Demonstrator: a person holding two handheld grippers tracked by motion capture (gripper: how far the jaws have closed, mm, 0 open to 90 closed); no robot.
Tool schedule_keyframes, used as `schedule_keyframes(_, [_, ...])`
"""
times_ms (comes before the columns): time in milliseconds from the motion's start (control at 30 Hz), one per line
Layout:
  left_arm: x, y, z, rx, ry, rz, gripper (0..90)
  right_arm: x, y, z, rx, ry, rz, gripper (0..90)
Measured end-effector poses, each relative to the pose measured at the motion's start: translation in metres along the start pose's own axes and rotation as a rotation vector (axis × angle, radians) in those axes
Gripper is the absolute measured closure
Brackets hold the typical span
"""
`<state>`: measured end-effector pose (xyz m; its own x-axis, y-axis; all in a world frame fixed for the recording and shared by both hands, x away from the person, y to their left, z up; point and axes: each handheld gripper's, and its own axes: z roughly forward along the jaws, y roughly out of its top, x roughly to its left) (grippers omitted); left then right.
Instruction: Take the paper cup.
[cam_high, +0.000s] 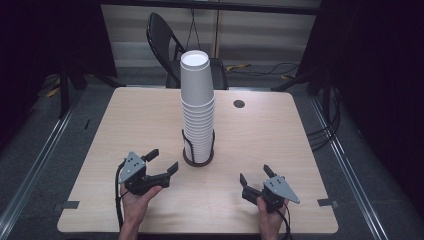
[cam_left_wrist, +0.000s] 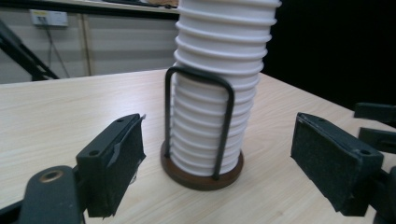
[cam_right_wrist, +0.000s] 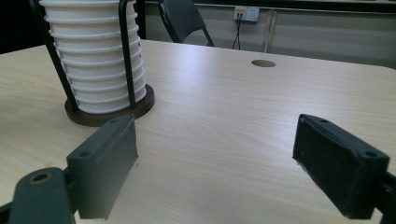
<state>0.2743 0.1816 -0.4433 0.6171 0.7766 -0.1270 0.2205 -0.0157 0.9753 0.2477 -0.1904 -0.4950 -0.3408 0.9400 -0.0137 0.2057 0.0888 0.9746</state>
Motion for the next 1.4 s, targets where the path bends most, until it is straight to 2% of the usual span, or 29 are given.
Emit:
schedule_keyframes(33, [0.000, 0.003, 0.000, 0.002, -0.010, 0.007, 17.4, 0.000, 0.000, 0.000, 0.000, -0.002, 0.000, 13.4])
schedule_keyframes(100, [0.000, 0.009, 0.000, -0.016, 0.003, -0.005, 18.2, 0.000, 0.000, 0.000, 0.001, 0.003, 0.000, 13.5])
schedule_keyframes(133, [-0.001, 0.012, 0.001, -0.022, -0.009, -0.010, 18.3, -0.001, 0.000, 0.001, 0.009, 0.011, 0.003, 13.5])
schedule_keyframes(233, [-0.003, 0.021, 0.002, -0.017, -0.014, 0.028, 18.3, 0.000, 0.000, 0.001, 0.008, 0.011, 0.000, 13.5])
schedule_keyframes(400, [-0.006, 0.032, 0.005, -0.061, -0.044, 0.004, 17.9, 0.000, 0.000, 0.001, 0.009, 0.011, 0.000, 13.6])
schedule_keyframes(467, [-0.006, 0.034, 0.005, -0.066, -0.059, 0.007, 16.5, 0.000, 0.000, 0.001, 0.009, 0.013, 0.000, 13.6])
schedule_keyframes(567, [-0.007, 0.041, 0.005, -0.059, -0.069, 0.013, 16.5, -0.001, 0.000, 0.001, 0.009, 0.013, 0.000, 13.6])
schedule_keyframes(667, [-0.007, 0.046, 0.007, -0.044, -0.075, 0.036, 16.4, -0.001, 0.000, 0.001, 0.010, 0.013, 0.001, 13.7])
schedule_keyframes(700, [-0.006, 0.049, 0.007, -0.047, -0.093, 0.030, 16.3, -0.001, 0.000, 0.001, 0.009, 0.013, 0.000, 13.7])
schedule_keyframes(833, [-0.007, 0.059, 0.009, -0.054, -0.089, 0.032, 16.1, 0.000, 0.001, 0.002, 0.020, 0.014, -0.003, 13.8])
schedule_keyframes(1000, [-0.006, 0.078, 0.012, -0.075, -0.093, 0.065, 16.1, 0.000, 0.001, 0.002, 0.021, 0.013, -0.004, 13.8])
schedule_keyframes(1067, [-0.005, 0.084, 0.014, -0.079, -0.109, 0.060, 16.1, 0.000, 0.001, 0.002, 0.020, 0.012, -0.005, 13.8])
schedule_keyframes(1233, [-0.003, 0.098, 0.019, -0.072, -0.122, 0.094, 15.9, 0.000, 0.001, 0.001, 0.020, 0.017, -0.004, 13.7])
schedule_keyframes(1300, [-0.002, 0.103, 0.020, -0.073, -0.139, 0.088, 15.9, 0.000, 0.001, 0.001, 0.017, 0.021, -0.002, 13.7])
schedule_keyframes(1400, [-0.002, 0.110, 0.021, -0.087, -0.140, 0.083, 15.9, 0.000, 0.001, 0.001, 0.017, 0.016, 0.000, 13.8])
